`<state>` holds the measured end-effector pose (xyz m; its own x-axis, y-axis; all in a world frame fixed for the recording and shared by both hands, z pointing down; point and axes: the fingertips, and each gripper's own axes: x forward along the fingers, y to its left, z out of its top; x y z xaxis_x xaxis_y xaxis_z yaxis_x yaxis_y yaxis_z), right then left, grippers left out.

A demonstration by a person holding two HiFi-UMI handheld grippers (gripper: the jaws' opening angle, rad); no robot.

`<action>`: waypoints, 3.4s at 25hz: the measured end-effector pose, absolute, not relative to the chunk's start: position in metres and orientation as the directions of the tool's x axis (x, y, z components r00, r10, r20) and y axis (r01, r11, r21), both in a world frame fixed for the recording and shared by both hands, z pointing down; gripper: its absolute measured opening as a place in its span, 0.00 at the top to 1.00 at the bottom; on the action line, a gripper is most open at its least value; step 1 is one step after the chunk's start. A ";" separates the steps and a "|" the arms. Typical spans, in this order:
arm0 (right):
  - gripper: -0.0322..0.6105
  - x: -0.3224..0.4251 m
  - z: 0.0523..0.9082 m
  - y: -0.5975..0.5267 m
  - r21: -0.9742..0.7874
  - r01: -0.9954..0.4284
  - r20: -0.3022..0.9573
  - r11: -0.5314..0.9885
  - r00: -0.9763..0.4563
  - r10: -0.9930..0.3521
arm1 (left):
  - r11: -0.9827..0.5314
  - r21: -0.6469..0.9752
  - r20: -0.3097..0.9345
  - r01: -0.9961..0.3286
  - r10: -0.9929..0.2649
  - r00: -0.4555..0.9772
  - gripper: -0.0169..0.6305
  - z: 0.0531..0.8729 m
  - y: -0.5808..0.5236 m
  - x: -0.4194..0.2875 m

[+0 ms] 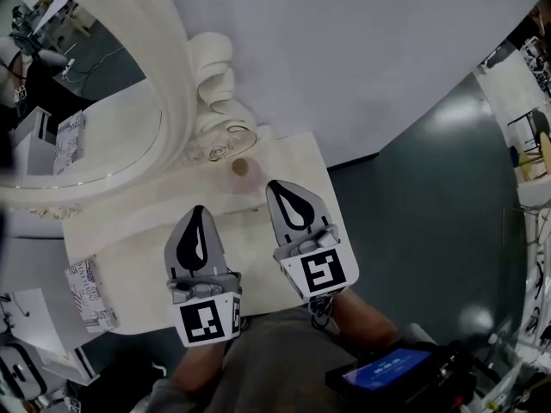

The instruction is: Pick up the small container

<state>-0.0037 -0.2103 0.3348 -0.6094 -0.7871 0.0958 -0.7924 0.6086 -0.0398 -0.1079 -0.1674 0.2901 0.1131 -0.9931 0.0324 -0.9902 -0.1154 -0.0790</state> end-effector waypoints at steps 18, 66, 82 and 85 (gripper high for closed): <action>0.93 -0.024 0.372 -0.239 -0.036 -0.798 0.172 0.602 -0.598 -0.783 | -0.139 -0.016 0.093 -0.990 -0.986 0.137 0.95 0.327 -0.200 -0.121; 0.58 -0.077 0.415 -0.266 -0.009 -0.732 0.243 0.681 -0.662 -0.709 | -0.083 0.031 0.191 -0.996 -0.978 0.087 0.95 0.379 -0.219 -0.156; 0.61 -0.077 0.413 -0.266 0.013 -0.756 0.251 0.655 -0.631 -0.734 | -0.093 0.037 0.188 -0.995 -0.977 0.098 0.95 0.380 -0.220 -0.159; 0.69 -0.077 0.410 -0.266 0.024 -0.762 0.246 0.647 -0.622 -0.743 | -0.093 0.037 0.184 -0.995 -0.978 0.098 0.95 0.378 -0.220 -0.160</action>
<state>-0.0769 -0.2658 0.4105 -0.6224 -0.7429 0.2463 -0.7625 0.6466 0.0236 -0.1595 -0.2202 0.3784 0.0983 -0.9779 0.1845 -0.9950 -0.0930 0.0370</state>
